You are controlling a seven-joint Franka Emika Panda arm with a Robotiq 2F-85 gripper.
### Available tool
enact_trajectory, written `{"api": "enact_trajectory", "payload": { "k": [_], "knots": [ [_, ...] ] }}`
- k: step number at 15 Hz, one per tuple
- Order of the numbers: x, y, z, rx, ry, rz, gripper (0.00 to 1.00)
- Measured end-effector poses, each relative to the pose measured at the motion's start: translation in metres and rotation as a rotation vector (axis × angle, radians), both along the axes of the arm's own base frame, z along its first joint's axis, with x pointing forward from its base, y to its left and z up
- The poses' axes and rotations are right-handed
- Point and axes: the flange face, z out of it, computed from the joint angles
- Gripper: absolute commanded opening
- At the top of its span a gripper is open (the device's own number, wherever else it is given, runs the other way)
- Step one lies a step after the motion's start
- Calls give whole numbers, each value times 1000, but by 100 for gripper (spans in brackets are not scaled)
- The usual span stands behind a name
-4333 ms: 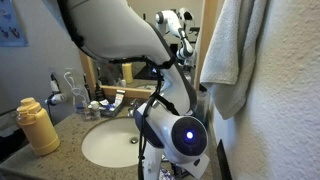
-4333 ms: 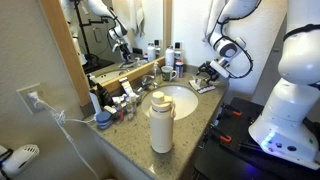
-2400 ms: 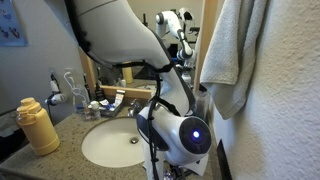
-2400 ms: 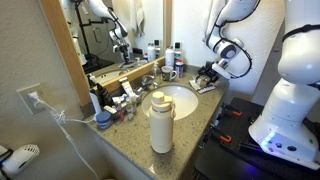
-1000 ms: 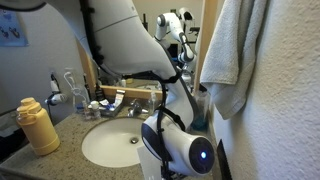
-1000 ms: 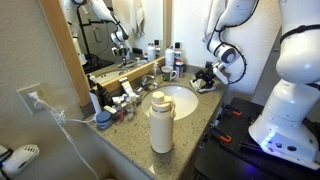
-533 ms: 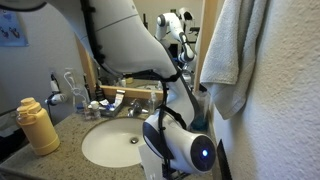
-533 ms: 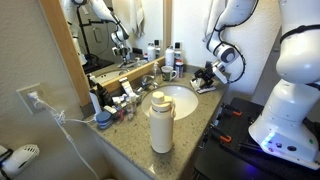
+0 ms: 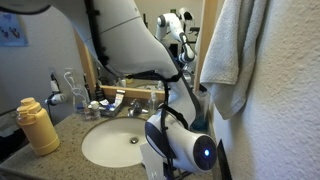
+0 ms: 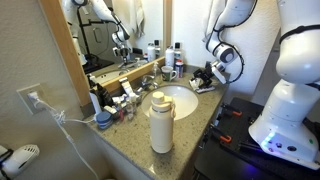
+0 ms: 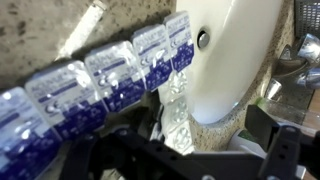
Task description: Move one of the silver strips to the left side of the sink counter
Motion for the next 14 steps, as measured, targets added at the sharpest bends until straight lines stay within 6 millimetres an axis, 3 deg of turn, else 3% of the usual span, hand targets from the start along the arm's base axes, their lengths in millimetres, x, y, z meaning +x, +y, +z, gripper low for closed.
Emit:
{"api": "enact_trajectory", "payload": {
  "k": [2, 3, 10, 14],
  "knots": [
    [0, -1, -3, 8, 3, 0, 100],
    [1, -1, -4, 12, 3, 1, 82],
    [-3, -10, -6, 29, 23, -27, 27],
    [-6, -12, -10, 31, 31, -33, 0]
  ]
}}
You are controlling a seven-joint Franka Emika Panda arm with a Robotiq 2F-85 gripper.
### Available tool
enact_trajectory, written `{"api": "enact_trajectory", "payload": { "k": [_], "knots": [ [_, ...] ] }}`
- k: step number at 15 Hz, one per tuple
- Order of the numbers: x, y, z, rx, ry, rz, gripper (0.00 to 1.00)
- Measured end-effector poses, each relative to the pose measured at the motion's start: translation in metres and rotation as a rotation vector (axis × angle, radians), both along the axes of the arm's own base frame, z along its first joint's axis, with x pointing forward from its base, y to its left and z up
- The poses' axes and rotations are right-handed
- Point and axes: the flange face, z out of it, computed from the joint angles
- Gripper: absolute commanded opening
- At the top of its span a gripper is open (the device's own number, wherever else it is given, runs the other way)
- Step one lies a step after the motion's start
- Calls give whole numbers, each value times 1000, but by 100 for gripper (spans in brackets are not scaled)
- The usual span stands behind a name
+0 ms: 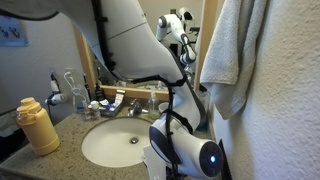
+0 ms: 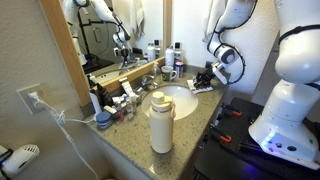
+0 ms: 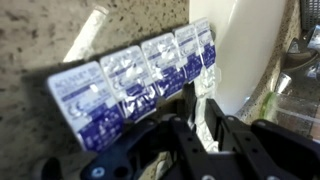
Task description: Move one of the silver strips to the left side of the sink counter
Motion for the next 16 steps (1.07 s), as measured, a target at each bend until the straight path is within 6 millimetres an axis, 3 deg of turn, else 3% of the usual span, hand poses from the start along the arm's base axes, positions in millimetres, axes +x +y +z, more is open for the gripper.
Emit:
{"api": "enact_trajectory", "payload": {
  "k": [16],
  "knots": [
    [-9, -8, -4, 22, 26, -56, 0]
  ]
}}
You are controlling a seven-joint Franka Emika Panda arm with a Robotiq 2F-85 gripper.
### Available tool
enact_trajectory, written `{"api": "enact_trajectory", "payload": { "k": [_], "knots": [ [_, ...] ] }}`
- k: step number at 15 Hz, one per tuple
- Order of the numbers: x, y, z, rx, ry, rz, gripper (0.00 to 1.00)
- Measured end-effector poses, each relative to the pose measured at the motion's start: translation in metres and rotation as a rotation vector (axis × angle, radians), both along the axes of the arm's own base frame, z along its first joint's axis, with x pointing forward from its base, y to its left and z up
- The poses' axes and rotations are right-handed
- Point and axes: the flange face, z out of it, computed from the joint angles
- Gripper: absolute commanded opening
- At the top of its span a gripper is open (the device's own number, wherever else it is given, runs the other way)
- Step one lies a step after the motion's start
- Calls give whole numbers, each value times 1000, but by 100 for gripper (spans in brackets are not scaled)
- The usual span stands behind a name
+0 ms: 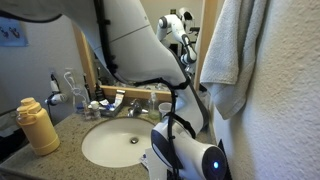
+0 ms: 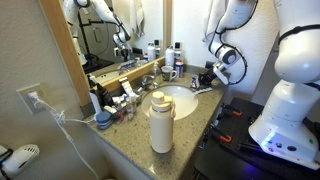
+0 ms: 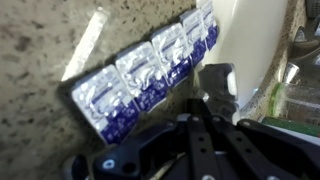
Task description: Move one of the silver strips to the left side of the sink counter
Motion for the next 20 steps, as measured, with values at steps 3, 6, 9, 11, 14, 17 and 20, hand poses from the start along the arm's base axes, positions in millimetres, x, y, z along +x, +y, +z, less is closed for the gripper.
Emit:
{"api": "enact_trajectory", "payload": {
  "k": [3, 6, 9, 11, 14, 17, 20],
  "knots": [
    [-5, -6, 1, 0, -6, -30, 0],
    [-11, -14, 3, 3, -19, -72, 0],
    [-16, -22, 6, 14, -40, -113, 0],
    [-20, -26, 7, 16, -49, -135, 0],
    [-24, -32, 11, 10, -56, -159, 0],
    [-27, -38, 16, 1, -64, -177, 26],
    [-30, -43, 19, -6, -67, -189, 40]
  ]
}}
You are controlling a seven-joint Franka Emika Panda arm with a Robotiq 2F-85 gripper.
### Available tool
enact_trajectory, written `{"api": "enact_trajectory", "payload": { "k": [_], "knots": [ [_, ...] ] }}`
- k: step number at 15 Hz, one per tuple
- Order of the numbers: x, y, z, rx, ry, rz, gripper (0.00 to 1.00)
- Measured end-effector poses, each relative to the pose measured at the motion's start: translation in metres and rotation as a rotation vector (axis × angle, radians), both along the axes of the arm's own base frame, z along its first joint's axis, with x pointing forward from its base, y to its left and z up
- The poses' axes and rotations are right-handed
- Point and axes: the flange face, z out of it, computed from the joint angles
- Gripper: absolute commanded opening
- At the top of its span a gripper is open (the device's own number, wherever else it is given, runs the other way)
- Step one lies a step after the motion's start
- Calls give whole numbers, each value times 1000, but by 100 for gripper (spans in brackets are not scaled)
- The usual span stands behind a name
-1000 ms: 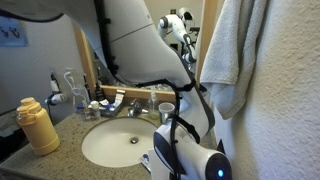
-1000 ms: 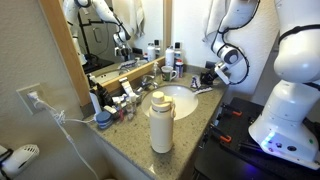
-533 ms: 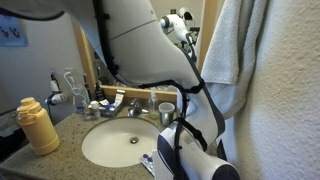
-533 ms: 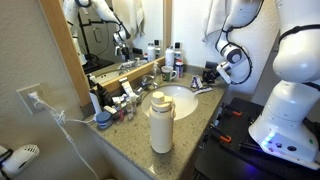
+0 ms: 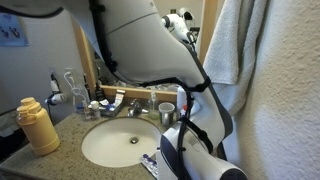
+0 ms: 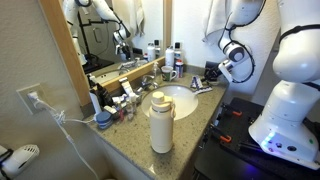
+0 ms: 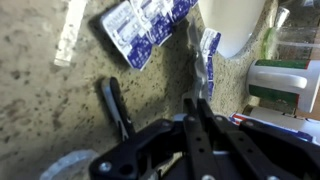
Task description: Move one of the silver strips to the left side of the sink counter
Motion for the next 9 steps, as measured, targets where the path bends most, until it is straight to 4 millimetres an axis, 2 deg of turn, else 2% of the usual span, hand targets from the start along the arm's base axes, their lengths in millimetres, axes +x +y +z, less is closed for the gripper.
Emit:
{"api": "enact_trajectory", "payload": {
  "k": [7, 8, 9],
  "knots": [
    [-1, -2, 1, -1, -5, -14, 93],
    [-1, -2, 1, -1, -6, -16, 99],
    [-1, -2, 1, 0, -6, -17, 100]
  ]
}}
